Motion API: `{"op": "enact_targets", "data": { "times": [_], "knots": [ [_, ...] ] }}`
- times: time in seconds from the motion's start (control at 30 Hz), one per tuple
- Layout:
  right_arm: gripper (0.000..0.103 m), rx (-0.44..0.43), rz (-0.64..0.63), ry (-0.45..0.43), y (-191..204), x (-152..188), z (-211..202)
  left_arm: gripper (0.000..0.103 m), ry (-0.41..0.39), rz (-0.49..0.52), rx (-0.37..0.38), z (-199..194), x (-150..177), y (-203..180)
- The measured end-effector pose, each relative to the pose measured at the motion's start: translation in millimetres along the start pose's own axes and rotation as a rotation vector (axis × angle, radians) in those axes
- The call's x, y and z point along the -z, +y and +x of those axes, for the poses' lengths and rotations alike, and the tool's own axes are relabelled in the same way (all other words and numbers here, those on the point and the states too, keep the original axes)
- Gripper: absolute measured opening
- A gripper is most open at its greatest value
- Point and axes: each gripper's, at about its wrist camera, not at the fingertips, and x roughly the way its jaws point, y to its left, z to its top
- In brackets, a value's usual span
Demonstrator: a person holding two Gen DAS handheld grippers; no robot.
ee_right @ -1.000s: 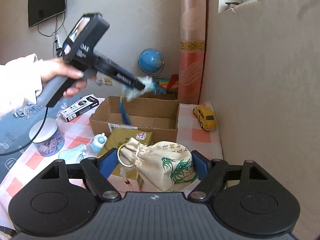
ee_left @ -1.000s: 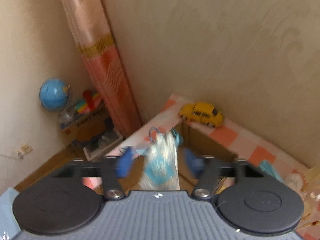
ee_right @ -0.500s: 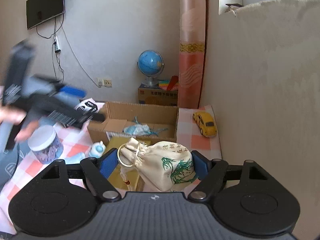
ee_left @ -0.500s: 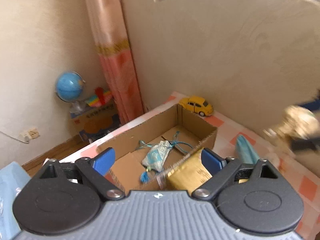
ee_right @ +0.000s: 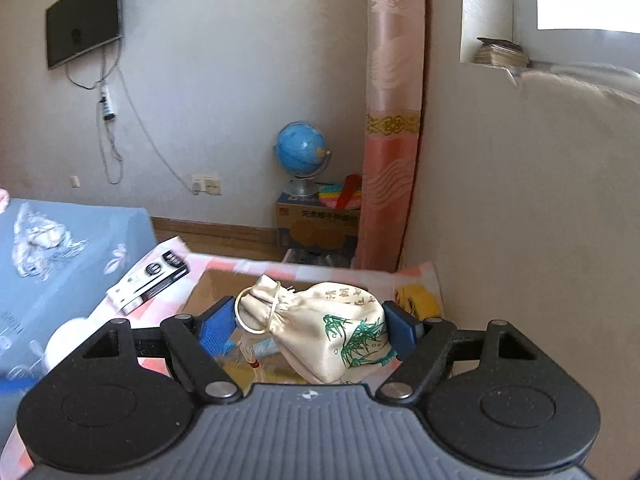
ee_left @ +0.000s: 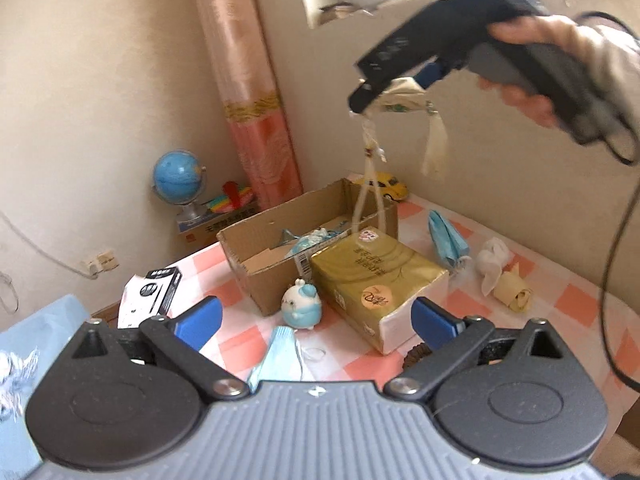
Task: Organize soft objects
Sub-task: 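Lower the cream pouch into the box and open the right tool while the left tool withdraws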
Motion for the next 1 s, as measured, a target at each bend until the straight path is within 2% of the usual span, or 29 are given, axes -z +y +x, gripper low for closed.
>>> {"op": "enact_targets", "data": {
  "times": [0.17, 0.3, 0.37, 0.57, 0.77, 0.83, 0.87, 0.9, 1.0],
  "knots": [
    [0.082, 0.073, -0.048, -0.012, 10, -27, 29, 0.101, 0.009, -0.074, 0.0, -2, 11, 4],
    [0.082, 0.123, -0.111, -0.01, 21, -38, 56, 0.101, 0.034, -0.135, -0.04, 1, 22, 12],
    [0.082, 0.114, -0.12, 0.011, 27, -38, 71, 0.101, 0.049, -0.167, -0.047, 4, 26, 17],
    [0.082, -0.007, -0.067, 0.066, 43, -32, 105, 0.101, 0.1, -0.202, -0.087, 10, 37, 26],
    [0.082, -0.014, -0.025, 0.128, 38, -12, 138, 0.101, 0.118, -0.194, -0.081, 11, 40, 24],
    [0.088, -0.005, -0.021, 0.153, 28, -1, 145, 0.101, 0.124, -0.188, -0.07, 13, 41, 22],
    [0.099, 0.001, 0.003, 0.187, 15, 7, 149, 0.101, 0.125, -0.186, -0.067, 14, 41, 21],
    [0.103, 0.001, 0.003, 0.187, 15, 7, 149, 0.101, 0.125, -0.184, -0.065, 14, 41, 21],
    [0.103, -0.016, 0.052, 0.184, 3, 16, 142, 0.101, 0.127, -0.179, -0.058, 17, 39, 20]
  ]
}}
